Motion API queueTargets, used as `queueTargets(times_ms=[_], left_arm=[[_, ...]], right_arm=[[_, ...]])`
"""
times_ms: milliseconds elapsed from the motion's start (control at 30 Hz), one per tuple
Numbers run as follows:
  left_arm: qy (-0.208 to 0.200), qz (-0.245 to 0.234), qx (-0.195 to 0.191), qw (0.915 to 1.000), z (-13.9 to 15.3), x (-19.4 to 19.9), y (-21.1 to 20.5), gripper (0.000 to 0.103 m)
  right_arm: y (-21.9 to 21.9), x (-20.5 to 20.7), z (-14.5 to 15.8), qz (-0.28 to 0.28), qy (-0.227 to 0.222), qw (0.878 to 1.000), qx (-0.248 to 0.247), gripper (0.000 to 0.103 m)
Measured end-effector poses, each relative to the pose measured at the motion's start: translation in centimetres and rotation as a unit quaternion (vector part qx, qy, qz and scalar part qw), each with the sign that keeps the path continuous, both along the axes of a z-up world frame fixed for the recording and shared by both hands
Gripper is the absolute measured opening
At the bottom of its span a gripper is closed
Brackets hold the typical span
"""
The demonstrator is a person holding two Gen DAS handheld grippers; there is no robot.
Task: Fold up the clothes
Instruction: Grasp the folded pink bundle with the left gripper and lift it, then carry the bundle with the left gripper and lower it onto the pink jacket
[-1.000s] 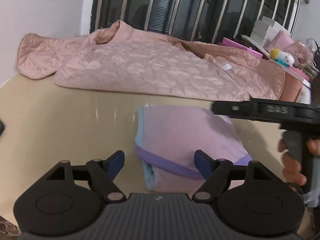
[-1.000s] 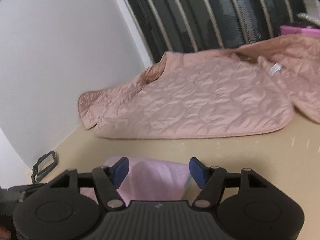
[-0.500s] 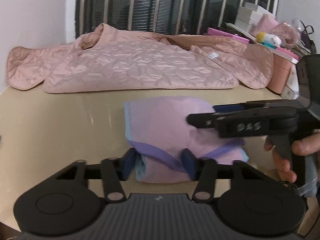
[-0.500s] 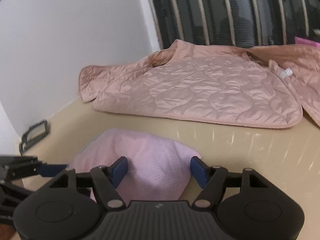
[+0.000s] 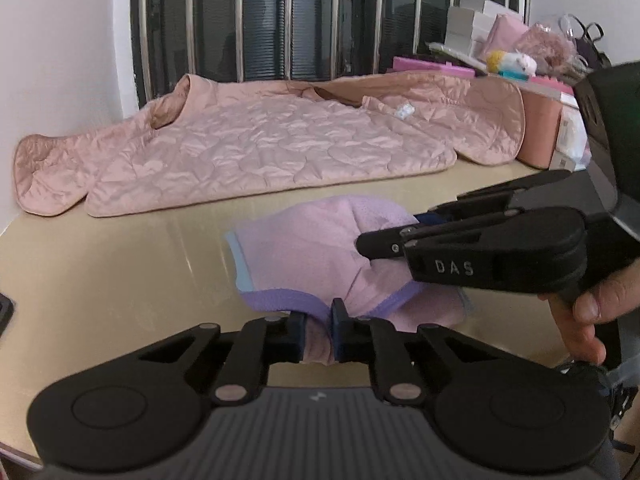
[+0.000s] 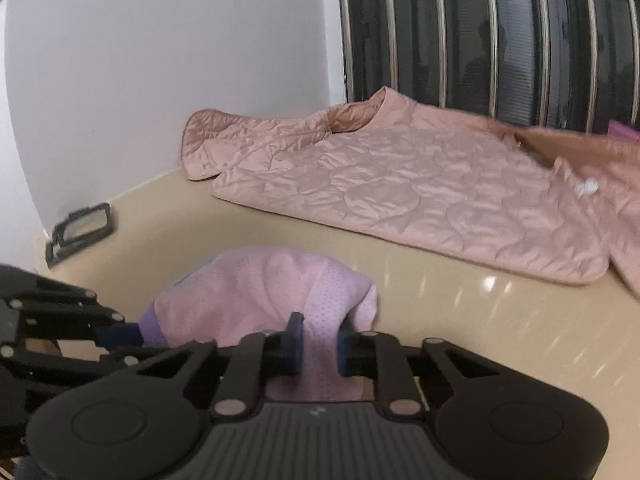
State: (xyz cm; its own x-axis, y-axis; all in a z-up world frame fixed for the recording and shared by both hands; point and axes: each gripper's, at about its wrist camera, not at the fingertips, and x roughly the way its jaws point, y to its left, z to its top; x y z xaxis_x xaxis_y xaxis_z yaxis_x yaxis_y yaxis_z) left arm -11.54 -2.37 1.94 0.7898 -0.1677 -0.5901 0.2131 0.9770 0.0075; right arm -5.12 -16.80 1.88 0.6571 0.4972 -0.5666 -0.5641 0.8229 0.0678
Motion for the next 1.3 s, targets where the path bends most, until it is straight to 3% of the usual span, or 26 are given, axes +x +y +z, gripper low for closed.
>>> queueTargets(times_ms=[200, 433, 667, 867, 967, 1067, 1200, 1300], left_arm=[[-0.052, -0.011, -0.005, 0.9986, 3.4, -0.3, -0.6, 0.011], [-0.124, -0.035, -0.010, 0.9917, 8.7, 2.1, -2.4, 0.011], [-0.168, -0.057, -0.018, 0.9840, 14.7, 7.5, -4.2, 0.011], [-0.175, -0.064, -0.035, 0.9819, 18.0, 15.4, -5.0, 0.011], [-0.159, -0.061, -0.045, 0.9844, 18.1, 20.7, -5.3, 0.011], [-0.139, -0.056, -0.032, 0.9881, 16.4, 26.0, -5.9, 0.011], [-0.102, -0.049, -0.027, 0.9932, 12.5, 31.8, -6.7, 0.011], [-0.045, -0.030, -0.029, 0.9981, 7.4, 35.9, -6.9, 0.012]], right_arm=[[-0.3, -1.6, 3.4, -0.022, -0.054, 0.998, -0.001, 0.012], [-2.0, -1.0, 10.3, -0.046, -0.133, 0.990, -0.017, 0.012], [-3.2, 3.5, 17.2, -0.061, -0.179, 0.981, -0.040, 0.012], [-3.8, 10.0, 21.7, -0.077, -0.203, 0.974, -0.060, 0.012], [-4.1, 15.3, 22.3, -0.087, -0.191, 0.976, -0.064, 0.012], [-4.4, 20.9, 21.0, -0.098, -0.168, 0.979, -0.062, 0.012], [-4.1, 28.8, 16.6, -0.096, -0.112, 0.986, -0.080, 0.012], [-4.1, 34.1, 11.8, -0.096, -0.061, 0.990, -0.084, 0.012]])
